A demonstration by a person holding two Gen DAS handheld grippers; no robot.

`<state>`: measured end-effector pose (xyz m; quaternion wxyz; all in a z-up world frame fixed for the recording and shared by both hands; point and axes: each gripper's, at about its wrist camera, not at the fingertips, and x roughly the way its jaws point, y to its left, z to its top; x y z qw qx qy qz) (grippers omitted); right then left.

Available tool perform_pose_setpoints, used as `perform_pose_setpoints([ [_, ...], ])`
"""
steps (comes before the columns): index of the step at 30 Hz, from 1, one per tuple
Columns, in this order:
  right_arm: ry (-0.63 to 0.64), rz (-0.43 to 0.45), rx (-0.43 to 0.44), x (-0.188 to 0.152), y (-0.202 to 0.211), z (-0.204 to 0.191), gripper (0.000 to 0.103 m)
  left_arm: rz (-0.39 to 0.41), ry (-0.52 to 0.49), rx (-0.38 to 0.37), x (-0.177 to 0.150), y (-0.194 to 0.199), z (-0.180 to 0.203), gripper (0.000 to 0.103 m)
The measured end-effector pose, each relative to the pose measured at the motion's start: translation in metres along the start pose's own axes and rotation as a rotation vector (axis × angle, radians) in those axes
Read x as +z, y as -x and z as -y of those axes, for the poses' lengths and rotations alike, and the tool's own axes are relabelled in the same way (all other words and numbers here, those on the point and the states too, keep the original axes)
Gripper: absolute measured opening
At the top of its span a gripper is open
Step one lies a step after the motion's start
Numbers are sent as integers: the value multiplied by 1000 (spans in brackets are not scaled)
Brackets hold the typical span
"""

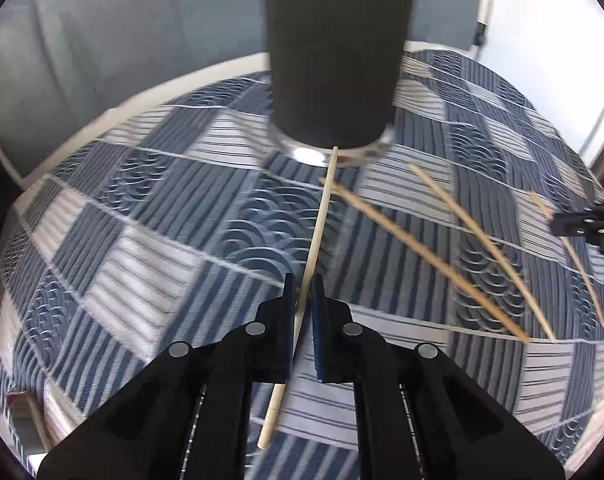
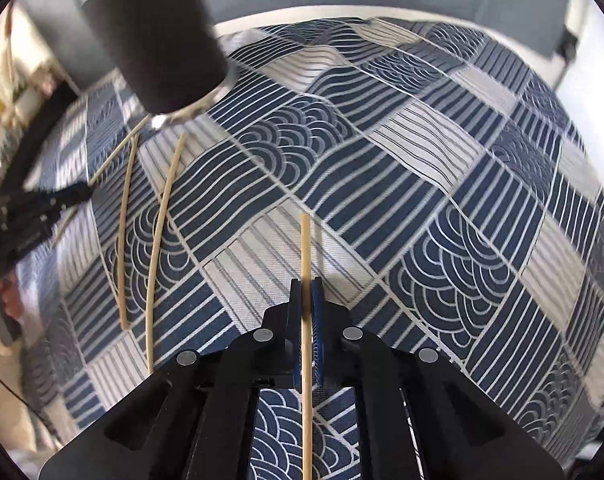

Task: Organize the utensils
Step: 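Close the left gripper on a wooden stick while the right gripper grasps another, then carry both held sticks over the black cup and lower them in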

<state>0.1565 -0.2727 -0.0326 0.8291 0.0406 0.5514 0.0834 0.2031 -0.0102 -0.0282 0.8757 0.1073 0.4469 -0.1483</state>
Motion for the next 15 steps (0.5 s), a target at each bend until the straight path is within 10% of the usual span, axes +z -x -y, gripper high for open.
perform_pose_setpoints([
  [15,-11,132,164,21,42,8,5,40,-59,77,15,37,1,5],
])
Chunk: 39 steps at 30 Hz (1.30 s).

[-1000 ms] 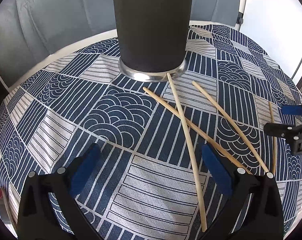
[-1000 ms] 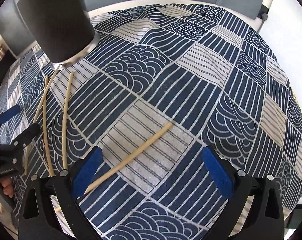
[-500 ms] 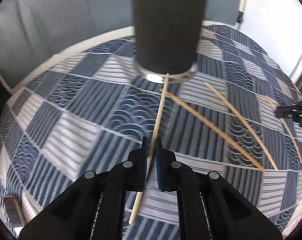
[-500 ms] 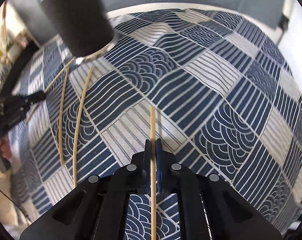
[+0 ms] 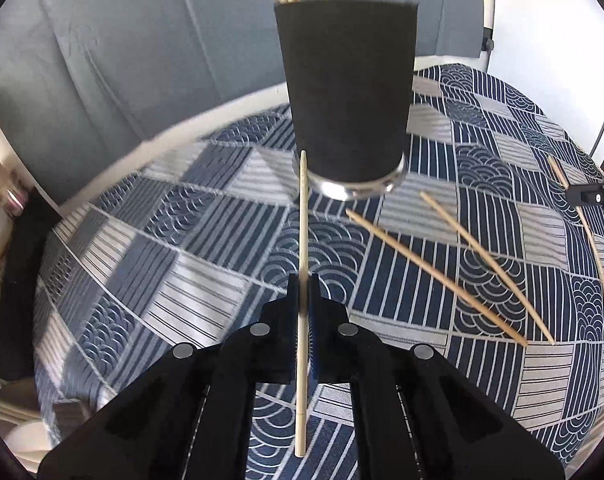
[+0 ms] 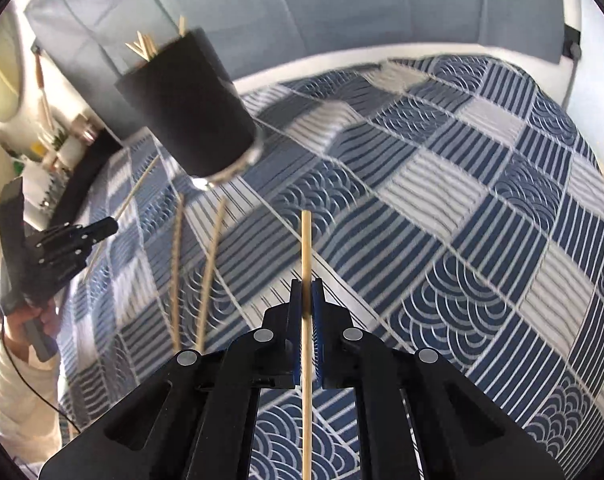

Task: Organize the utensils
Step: 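Carry both held sticks over the black cup and lower them in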

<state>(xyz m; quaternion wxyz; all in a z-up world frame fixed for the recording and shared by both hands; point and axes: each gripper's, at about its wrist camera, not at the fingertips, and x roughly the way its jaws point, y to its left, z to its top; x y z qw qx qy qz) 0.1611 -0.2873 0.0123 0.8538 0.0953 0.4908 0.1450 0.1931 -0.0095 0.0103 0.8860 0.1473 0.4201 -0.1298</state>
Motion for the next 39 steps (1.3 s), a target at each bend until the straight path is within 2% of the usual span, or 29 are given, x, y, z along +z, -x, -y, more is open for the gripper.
perform_pose_setpoints([
  [9,158,139,25,36,33,-42,5,83,16,33,33,42,-13,5],
  [11,172,163,59,42,35,-49,5,111,19,28,40,50,-16,5],
  [14,182,226,99,51,42,-59,5,204,17,13,47,71,-18,5],
  [19,181,395,168,67,71,-73,5,364,39,6,58,96,-24,5],
  [26,173,587,174,99,102,-91,5,519,68,-78,80,100,-33,5],
  [31,153,686,192,120,110,-98,5,679,110,-199,96,95,-39,5],
  [36,119,749,251,141,99,-102,5,812,155,-358,110,76,-44,5],
  [39,97,792,242,150,89,-103,5,879,196,-428,118,63,-48,5],
])
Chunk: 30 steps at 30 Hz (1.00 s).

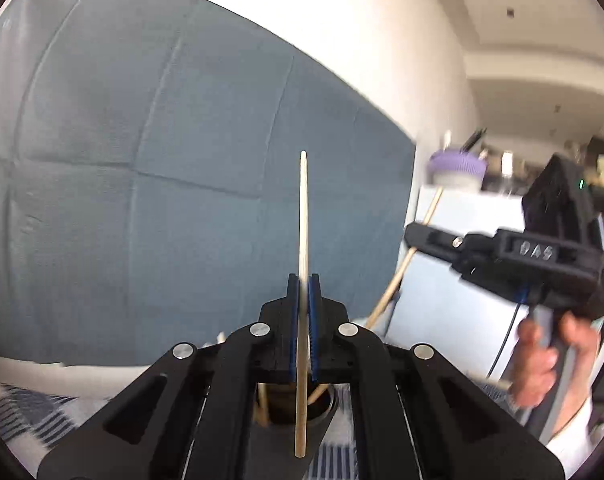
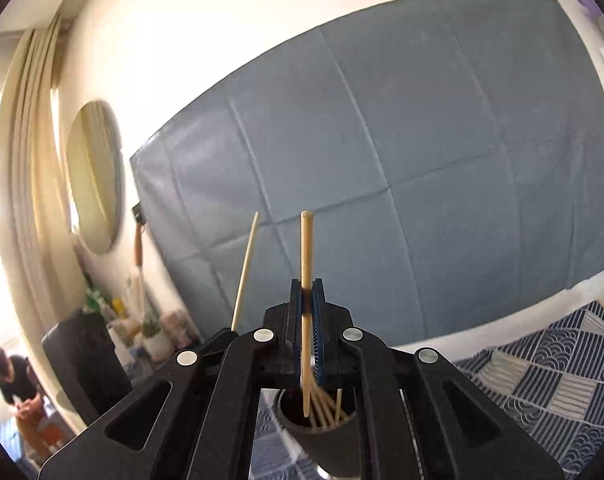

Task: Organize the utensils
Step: 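Carry both held sticks over the black cup and lower them in, then open the left gripper over the cup while the right gripper releases its stick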

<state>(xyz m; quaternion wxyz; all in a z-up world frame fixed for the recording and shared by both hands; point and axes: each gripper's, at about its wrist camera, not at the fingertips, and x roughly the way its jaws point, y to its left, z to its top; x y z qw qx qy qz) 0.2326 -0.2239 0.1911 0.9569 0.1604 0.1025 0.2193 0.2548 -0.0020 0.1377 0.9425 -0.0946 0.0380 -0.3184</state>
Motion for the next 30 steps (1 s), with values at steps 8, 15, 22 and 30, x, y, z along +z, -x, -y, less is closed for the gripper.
perform_pose_setpoints([
  [8,0,-18,-30,-17,-29,13,5,110,89,-27,-23,-38,-25,5],
  [15,0,-63,-55,-25,-41,22,5,83,127,-46,-42,-44,-36,5],
  [22,37,-99,-82,-34,-55,19,6,68,73,-30,-45,-39,-34,5],
  [30,-38,40,-144,-24,-24,26,86,89,21,16,-33,-29,-33,84],
])
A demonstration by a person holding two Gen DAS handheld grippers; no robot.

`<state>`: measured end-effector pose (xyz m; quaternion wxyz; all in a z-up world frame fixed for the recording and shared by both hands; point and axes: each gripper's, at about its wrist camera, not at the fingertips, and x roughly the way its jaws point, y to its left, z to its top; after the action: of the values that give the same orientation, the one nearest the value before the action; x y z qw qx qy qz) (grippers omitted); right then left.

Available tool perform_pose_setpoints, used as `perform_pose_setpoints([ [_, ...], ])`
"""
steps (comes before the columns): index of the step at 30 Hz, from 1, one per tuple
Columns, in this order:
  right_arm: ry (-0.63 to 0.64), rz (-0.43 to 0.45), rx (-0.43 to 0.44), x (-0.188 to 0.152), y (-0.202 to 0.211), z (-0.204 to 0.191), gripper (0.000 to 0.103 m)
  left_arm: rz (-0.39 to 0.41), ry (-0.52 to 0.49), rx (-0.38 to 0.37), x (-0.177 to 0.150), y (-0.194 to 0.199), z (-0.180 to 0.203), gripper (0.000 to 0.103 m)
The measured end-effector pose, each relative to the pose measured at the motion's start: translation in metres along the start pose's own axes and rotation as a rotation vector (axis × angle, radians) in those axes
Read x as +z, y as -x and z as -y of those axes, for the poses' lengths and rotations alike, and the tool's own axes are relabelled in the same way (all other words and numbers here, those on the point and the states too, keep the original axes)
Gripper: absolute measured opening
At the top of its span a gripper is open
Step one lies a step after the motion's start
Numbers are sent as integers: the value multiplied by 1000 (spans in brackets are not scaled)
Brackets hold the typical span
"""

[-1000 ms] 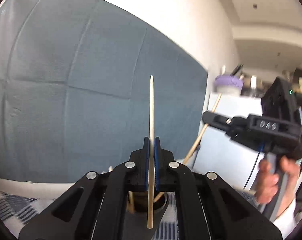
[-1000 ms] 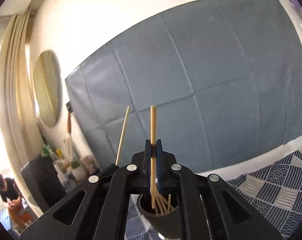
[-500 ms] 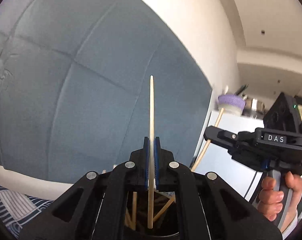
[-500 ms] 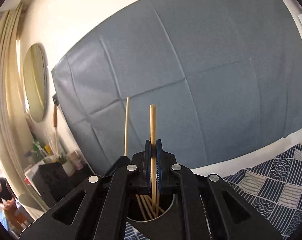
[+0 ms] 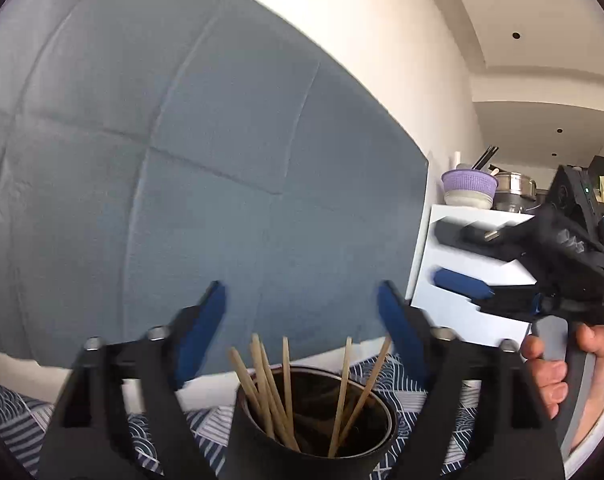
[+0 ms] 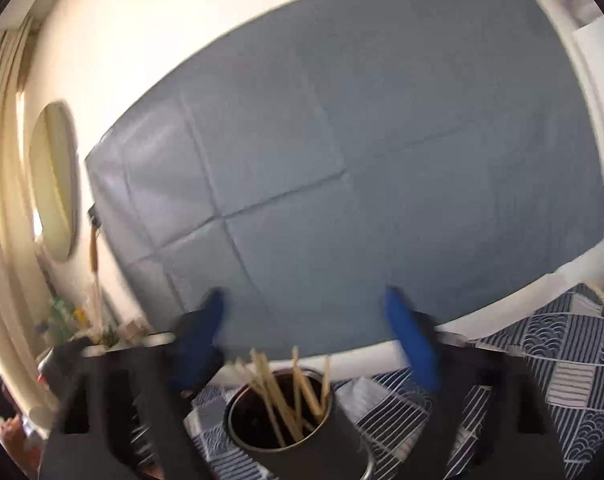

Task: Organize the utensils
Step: 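Open the left gripper over the cup while the right gripper releases its stick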

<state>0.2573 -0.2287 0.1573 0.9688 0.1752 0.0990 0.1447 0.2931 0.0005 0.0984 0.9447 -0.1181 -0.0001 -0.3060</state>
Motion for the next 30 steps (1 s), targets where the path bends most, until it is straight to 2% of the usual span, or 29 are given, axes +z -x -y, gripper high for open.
perform_pose_setpoints([
  [1,5,32,-23,2,5,0,86,-3,-6,20,3,1,1,96],
  [2,5,44,-36,4,8,1,89,-10,-14,47,5,0,1,98],
  [7,-78,32,-29,9,10,15,93,-25,-65,124,15,1,8,97],
  [10,-137,-8,-37,9,2,27,95,-32,-110,235,18,-2,15,97],
  [15,-168,-84,-78,8,-10,33,95,-78,-129,286,23,-4,18,97],
  [22,-87,-100,-113,8,1,15,95,-156,-106,349,41,-10,29,97],
  [25,-23,-101,-99,10,11,3,95,-222,-99,395,50,-5,37,97],
  [28,48,-99,-130,10,22,-8,95,-294,-101,440,58,2,46,97],
  [30,77,-98,-124,10,31,-11,95,-326,-107,447,59,8,51,97],
])
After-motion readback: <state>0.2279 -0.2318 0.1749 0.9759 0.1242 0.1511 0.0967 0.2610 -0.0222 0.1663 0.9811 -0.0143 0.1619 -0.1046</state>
